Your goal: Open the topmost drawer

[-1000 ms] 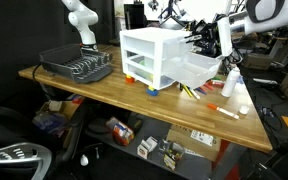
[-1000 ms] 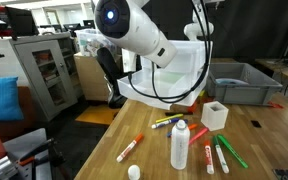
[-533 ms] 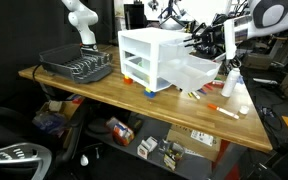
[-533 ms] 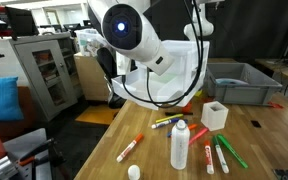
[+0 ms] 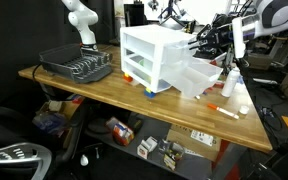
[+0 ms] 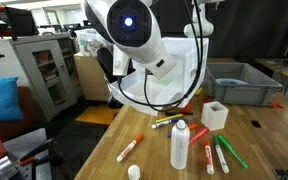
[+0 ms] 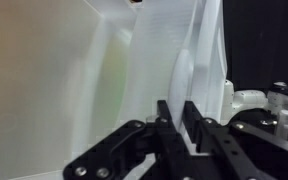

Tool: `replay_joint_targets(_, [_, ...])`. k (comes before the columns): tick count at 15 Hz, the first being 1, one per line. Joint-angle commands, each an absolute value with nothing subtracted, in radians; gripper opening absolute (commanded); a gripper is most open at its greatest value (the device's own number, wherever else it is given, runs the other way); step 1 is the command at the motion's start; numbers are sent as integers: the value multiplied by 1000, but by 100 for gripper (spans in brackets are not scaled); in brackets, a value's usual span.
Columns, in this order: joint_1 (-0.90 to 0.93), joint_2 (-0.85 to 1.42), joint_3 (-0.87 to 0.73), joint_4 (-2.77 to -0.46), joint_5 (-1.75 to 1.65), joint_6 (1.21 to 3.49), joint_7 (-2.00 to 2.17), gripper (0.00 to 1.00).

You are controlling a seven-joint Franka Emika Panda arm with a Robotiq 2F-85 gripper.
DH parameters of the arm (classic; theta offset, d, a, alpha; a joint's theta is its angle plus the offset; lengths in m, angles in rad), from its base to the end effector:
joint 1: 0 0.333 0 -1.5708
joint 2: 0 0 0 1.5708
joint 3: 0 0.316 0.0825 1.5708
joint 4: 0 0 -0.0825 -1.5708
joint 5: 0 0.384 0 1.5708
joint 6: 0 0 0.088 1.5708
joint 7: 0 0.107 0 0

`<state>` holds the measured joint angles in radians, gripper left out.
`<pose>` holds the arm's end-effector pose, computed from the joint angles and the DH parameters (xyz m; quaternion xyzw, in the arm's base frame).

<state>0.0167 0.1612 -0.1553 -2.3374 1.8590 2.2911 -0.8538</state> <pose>0.5135 -0.0505 0.2687 -0.7700 0.3397 -0.2078 0.4986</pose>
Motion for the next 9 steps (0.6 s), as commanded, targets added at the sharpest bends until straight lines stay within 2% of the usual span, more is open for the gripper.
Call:
replay_joint_targets(1, [-9, 139, -137, -2375, 1784, 2305, -812, 5])
replay_joint_targets(9, [-20, 117, -135, -2372, 1673, 2300, -735, 5])
